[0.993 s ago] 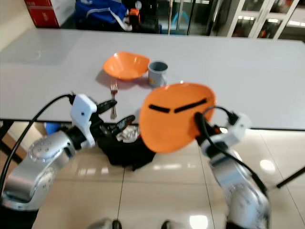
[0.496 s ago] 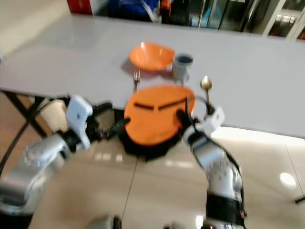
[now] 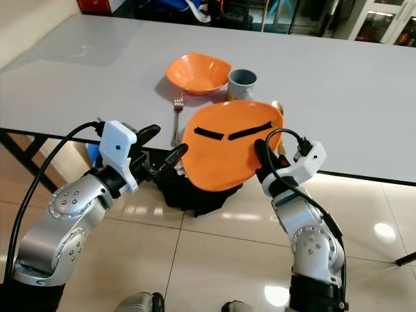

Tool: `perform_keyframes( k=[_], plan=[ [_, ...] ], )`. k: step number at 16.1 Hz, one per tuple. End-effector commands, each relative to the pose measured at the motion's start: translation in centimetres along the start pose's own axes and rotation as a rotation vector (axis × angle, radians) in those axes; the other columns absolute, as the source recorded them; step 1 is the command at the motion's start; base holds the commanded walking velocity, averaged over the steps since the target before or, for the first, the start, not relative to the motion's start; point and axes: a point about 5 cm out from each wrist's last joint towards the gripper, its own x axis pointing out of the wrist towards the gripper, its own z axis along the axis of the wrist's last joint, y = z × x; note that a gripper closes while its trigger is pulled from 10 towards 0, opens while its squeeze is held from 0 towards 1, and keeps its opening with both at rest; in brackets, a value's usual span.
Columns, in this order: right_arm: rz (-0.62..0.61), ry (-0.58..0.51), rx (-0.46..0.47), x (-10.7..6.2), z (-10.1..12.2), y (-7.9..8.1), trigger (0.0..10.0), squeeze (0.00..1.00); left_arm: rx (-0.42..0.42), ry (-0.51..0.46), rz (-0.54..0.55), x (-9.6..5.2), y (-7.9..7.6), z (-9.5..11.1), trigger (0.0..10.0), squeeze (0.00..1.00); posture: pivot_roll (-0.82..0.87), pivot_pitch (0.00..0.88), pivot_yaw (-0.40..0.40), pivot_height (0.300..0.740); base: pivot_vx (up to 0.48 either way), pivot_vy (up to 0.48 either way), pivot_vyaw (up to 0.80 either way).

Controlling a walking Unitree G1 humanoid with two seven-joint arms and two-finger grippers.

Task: Setting the table

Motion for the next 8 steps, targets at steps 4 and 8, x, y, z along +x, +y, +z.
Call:
perform_keyframes(
  k=[4,8],
  plan=[
    [0.048,0.006,-0.028,-0.07,-0.22,1.06,10.0,0.00,-0.006,-0.012,0.006,-0.05,0.43,0.27,10.0,0.00,0.02,0.072,0.011,0.740,0.248,0.000,-0.71],
    [0.063,0.031,-0.039,-0.12,-0.59,1.23,10.0,0.00,-0.007,-0.016,0.008,-0.13,0.46,0.34,10.0,0.00,0.02,0.070,0.008,0.740,0.397,0.000,-0.51]
  ],
)
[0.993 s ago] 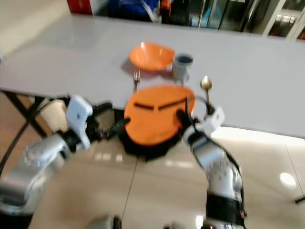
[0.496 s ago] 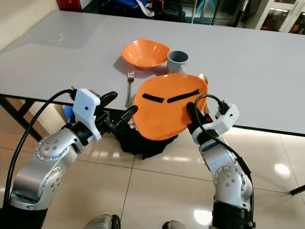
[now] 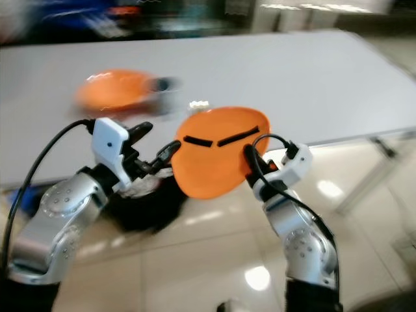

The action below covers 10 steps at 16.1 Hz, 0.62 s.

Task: Setting the table

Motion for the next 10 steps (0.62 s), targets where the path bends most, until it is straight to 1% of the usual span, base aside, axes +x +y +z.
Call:
perform_keyframes(
  k=[1,4,5,6,8,10],
  plan=[
    [0.074,0.007,-0.010,0.1,0.2,1.3,10.0,0.00,0.007,0.010,0.005,-0.4,0.3,-0.1,10.0,0.00,0.02,0.070,0.007,0.740,0.401,0.000,0.00],
    [0.094,0.025,-0.011,0.0,0.1,1.5,10.0,0.00,0.005,0.010,0.004,-0.4,0.3,-0.1,10.0,0.00,0.02,0.071,0.004,0.740,0.395,0.000,0.00],
    [0.112,0.022,0.001,-0.1,0.1,1.6,10.0,0.00,0.003,0.007,0.003,-0.5,0.2,-0.1,10.0,0.00,0.03,0.071,0.000,0.740,0.390,0.000,0.00],
    [0.160,0.021,-0.010,-0.3,0.4,2.1,10.0,0.00,0.001,0.001,0.002,-0.5,0.2,0.0,10.0,0.00,0.03,0.071,0.000,0.740,0.379,0.000,0.00],
    [0.256,0.020,-0.010,-0.8,0.6,3.3,10.0,0.00,-0.004,-0.005,-0.002,-0.5,0.0,0.2,10.0,0.00,0.03,0.070,-0.002,0.740,0.379,0.000,0.80],
    [0.295,0.048,-0.006,-1.3,0.3,3.6,10.0,0.00,-0.010,-0.019,-0.018,-0.5,-0.3,0.3,10.0,0.00,0.03,0.070,-0.002,0.740,0.332,0.000,0.80]
  ],
)
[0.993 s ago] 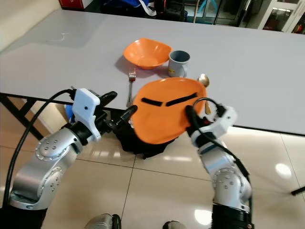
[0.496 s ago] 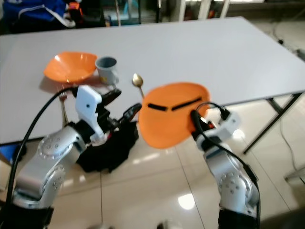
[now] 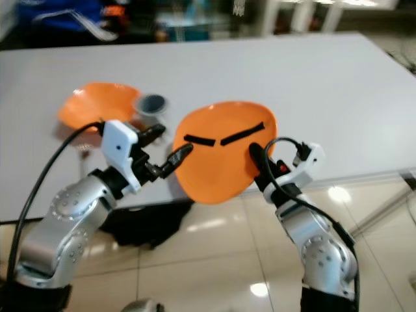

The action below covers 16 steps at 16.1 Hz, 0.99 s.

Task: Setting the table

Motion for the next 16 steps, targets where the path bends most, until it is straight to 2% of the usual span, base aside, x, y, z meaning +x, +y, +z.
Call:
perform_keyframes(
  k=[1,5,9,10,11,13,16],
  plan=[
    [0.113,0.024,0.029,0.3,-0.7,1.9,10.0,0.00,0.012,-0.009,0.005,-0.4,0.3,0.2,10.0,0.00,0.03,0.069,-0.001,0.740,0.000,0.000,0.80],
    [0.014,-0.038,0.024,-0.9,0.5,0.0,10.0,0.00,0.007,-0.021,-0.026,-0.3,-0.3,0.4,10.0,0.00,0.03,0.069,0.001,0.740,0.000,0.000,0.00],
    [0.028,-0.049,0.037,-1.2,0.9,0.0,10.0,0.00,0.003,-0.030,-0.032,-0.2,-0.3,0.6,10.0,0.00,0.02,0.068,0.004,0.740,0.000,0.000,0.00],
    [0.054,-0.040,0.084,-1.2,0.7,0.3,10.0,0.00,0.001,-0.032,-0.036,-0.2,-0.4,0.6,10.0,0.00,0.02,0.067,0.003,0.740,0.000,0.000,0.00],
    [0.054,-0.021,0.093,-1.2,0.5,0.2,10.0,0.00,0.001,-0.031,-0.039,-0.3,-0.4,0.6,10.0,0.00,0.03,0.067,0.003,0.740,0.000,0.000,0.00],
    [0.038,0.089,0.094,-1.3,-0.9,-0.1,10.0,0.00,0.004,-0.022,-0.058,-0.4,-0.6,0.4,10.0,0.00,0.03,0.068,0.002,0.740,0.000,0.000,0.00],
    [0.010,0.149,0.104,-0.9,-2.1,-0.2,10.0,0.00,-0.001,-0.010,-0.063,-0.6,-0.5,0.3,10.0,0.00,0.03,0.069,0.000,0.740,0.000,0.000,0.00]
  ],
)
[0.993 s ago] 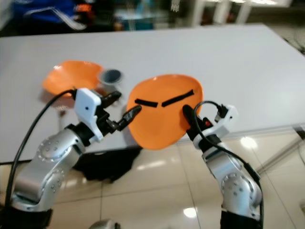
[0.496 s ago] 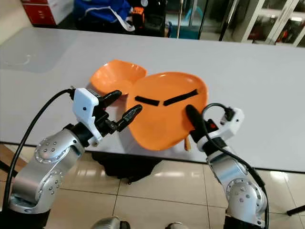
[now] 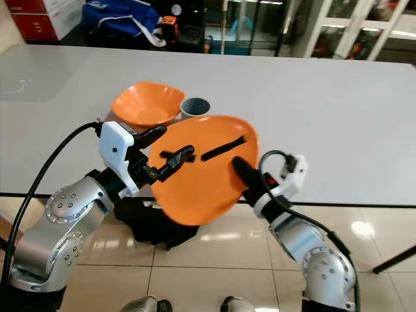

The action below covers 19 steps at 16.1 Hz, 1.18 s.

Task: Setting the table

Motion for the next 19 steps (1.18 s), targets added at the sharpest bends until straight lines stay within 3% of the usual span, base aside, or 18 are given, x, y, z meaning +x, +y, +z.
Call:
perform_keyframes(
  k=[1,5,10,15,19],
  plan=[
    [0.004,0.005,0.006,0.3,0.1,0.3,10.0,0.00,0.007,-0.005,-0.016,-0.2,-0.2,0.2,10.0,0.00,0.03,0.070,-0.001,0.740,0.000,0.000,0.00],
    [0.001,0.004,0.008,0.3,0.3,0.4,10.0,0.00,0.034,0.038,0.059,-0.2,0.7,-0.2,10.0,0.00,0.03,0.070,-0.002,0.740,0.000,0.000,0.00],
    [-0.014,0.009,0.022,0.7,0.2,0.3,10.0,0.00,0.034,0.041,0.063,0.1,0.5,-0.2,10.0,0.00,0.03,0.073,0.001,0.740,0.000,0.000,0.00],
    [-0.109,-0.029,0.092,4.0,0.2,-1.2,10.0,0.00,0.032,0.059,0.027,-0.3,0.3,-0.4,10.0,0.00,0.04,0.078,-0.002,0.740,0.000,0.000,0.00],
    [-0.111,-0.053,0.101,4.9,0.6,-1.2,10.0,0.00,0.048,0.076,0.058,-0.8,0.7,-0.5,10.0,0.00,0.04,0.084,-0.003,0.740,0.000,0.000,0.00]
  ],
)
